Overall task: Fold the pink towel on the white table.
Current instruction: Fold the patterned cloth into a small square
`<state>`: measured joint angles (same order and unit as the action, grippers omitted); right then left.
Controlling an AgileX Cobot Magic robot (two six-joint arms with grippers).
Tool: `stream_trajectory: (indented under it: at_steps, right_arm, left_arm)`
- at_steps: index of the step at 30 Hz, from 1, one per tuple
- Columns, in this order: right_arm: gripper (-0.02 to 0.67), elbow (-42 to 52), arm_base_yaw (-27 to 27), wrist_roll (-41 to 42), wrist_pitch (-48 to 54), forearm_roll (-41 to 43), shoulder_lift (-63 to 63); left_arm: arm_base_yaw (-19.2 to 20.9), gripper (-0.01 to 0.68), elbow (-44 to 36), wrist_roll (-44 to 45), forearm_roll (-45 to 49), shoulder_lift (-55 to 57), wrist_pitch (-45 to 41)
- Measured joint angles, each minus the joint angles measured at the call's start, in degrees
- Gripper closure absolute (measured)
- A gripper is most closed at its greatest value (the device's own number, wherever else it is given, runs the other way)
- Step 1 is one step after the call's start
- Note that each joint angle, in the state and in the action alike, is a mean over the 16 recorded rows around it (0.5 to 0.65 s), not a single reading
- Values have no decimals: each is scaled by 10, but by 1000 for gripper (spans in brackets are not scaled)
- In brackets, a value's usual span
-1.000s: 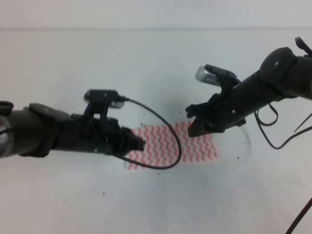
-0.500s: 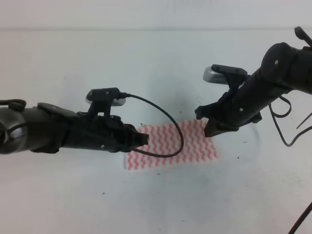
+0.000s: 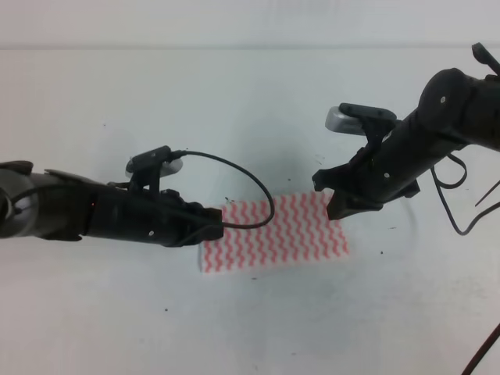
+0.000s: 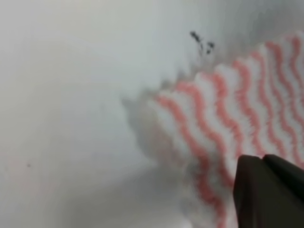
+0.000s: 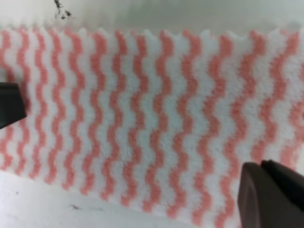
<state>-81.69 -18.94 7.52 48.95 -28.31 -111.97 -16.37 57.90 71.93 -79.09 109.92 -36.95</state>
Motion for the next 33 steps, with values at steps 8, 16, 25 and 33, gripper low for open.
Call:
stream_trajectory:
  at_steps: [8,16,25,33]
  right_arm:
    - [629,0,9,-6,9,-1,0]
    - [516,0,29,-21,21,-5,-2]
    - [407,0,40,-30,25,-20,-14]
    - [390,0,40,-30,10,-34,-27]
  left_arm:
    - [3,678,0,0,-1,12,-3]
    - [3,677,0,1,0,13,-3]
    - [3,677,0,1,2,13,-3]
    - [3,677,0,1,2,13,-3]
